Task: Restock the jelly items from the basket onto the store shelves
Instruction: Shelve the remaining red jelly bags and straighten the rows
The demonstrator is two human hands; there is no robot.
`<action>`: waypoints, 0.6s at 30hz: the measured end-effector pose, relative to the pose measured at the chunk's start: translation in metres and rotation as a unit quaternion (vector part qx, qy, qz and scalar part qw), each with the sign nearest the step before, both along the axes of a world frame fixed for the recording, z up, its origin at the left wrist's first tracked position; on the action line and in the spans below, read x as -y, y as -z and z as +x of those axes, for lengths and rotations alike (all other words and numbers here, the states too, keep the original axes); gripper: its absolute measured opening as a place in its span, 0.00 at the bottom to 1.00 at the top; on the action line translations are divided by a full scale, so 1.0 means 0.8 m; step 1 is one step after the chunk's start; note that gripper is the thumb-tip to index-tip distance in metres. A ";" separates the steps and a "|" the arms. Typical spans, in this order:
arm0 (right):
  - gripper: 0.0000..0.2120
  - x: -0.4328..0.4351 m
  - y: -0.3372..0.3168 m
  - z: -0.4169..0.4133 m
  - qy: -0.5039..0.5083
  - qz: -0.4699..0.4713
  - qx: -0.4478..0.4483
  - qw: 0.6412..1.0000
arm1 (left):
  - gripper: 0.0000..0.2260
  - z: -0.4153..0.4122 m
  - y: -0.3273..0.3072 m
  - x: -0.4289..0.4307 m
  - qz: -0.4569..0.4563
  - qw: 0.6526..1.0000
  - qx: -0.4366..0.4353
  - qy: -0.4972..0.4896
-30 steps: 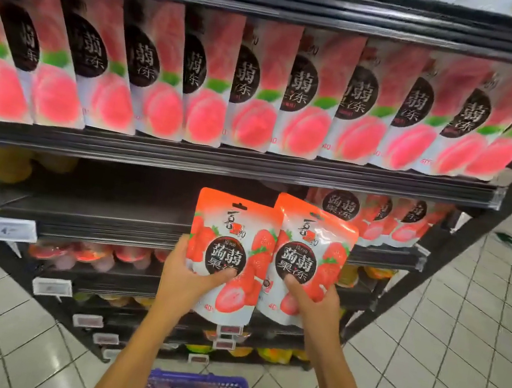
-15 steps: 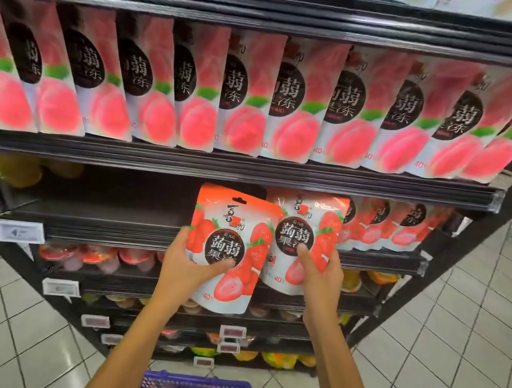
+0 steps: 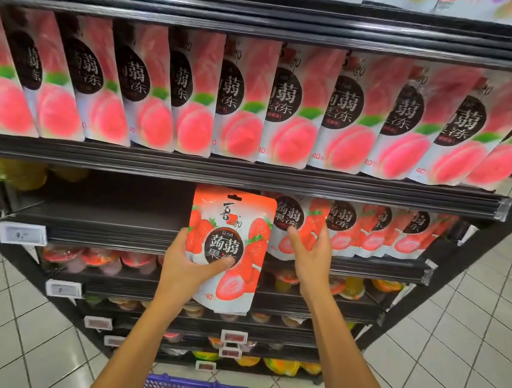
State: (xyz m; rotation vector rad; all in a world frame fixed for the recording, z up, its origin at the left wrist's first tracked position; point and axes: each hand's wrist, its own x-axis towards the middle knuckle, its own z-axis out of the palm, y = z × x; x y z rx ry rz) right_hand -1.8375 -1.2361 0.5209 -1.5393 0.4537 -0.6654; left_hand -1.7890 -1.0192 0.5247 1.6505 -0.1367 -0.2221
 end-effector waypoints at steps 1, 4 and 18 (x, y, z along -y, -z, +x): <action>0.19 0.002 0.003 -0.004 -0.005 -0.011 -0.005 1.000 | 0.31 0.000 0.001 0.000 -0.001 1.000 0.000 0.000; 0.19 0.008 0.008 -0.014 -0.016 -0.046 -0.016 0.999 | 0.32 -0.002 0.005 0.002 0.001 1.000 0.001 0.001; 0.15 0.006 0.020 -0.013 0.132 -0.192 -0.099 0.967 | 0.32 -0.010 0.012 0.008 0.002 1.000 -0.009 0.002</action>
